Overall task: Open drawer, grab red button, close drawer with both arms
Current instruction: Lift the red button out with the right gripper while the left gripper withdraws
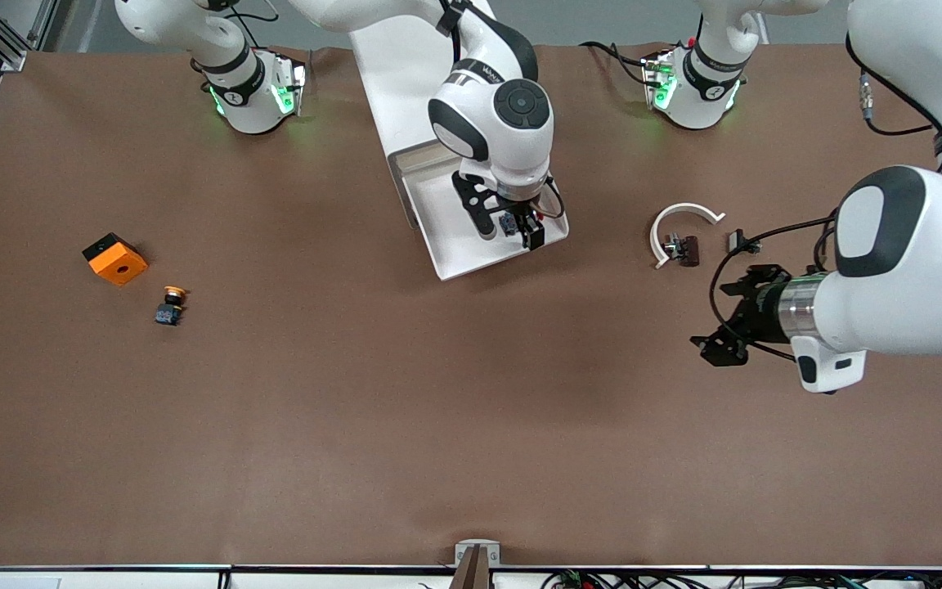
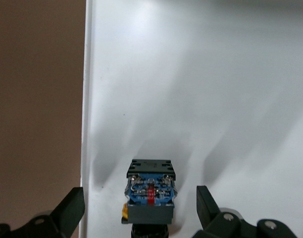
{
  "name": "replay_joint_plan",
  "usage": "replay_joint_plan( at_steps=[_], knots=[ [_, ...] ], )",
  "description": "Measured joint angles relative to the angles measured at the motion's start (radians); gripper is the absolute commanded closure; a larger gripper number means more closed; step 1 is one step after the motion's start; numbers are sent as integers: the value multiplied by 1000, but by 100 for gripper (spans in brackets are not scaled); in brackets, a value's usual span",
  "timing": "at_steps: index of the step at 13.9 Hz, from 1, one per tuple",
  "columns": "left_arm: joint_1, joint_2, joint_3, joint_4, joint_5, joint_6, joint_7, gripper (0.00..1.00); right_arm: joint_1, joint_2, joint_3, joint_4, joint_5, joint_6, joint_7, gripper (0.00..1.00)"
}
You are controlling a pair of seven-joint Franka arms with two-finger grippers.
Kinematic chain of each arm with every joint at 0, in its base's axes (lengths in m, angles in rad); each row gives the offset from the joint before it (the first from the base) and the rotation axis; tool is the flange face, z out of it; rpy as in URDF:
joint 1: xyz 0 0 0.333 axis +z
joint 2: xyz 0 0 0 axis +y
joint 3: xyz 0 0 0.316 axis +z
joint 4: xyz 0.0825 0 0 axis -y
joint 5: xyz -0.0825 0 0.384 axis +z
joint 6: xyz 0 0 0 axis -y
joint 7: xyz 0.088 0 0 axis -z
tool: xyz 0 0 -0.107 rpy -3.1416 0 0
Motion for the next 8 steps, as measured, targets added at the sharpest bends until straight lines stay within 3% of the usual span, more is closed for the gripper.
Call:
replay_joint_plan(
  at_steps=[1,2,6,8],
  knots=[
    [0,-17,3,2,39,1,77,0,0,0,0,1,0,0,-7,80],
    [0,-36,3,2,79,1,141,0,0,0,0,2,0,0,-17,98],
    [-7,-92,0,2,241,1,395,0,0,0,0,3,0,0,-29,100],
    [-6,-121,1,2,257,-2,480,0,0,0,-3,8,0,0,-29,100]
  ],
)
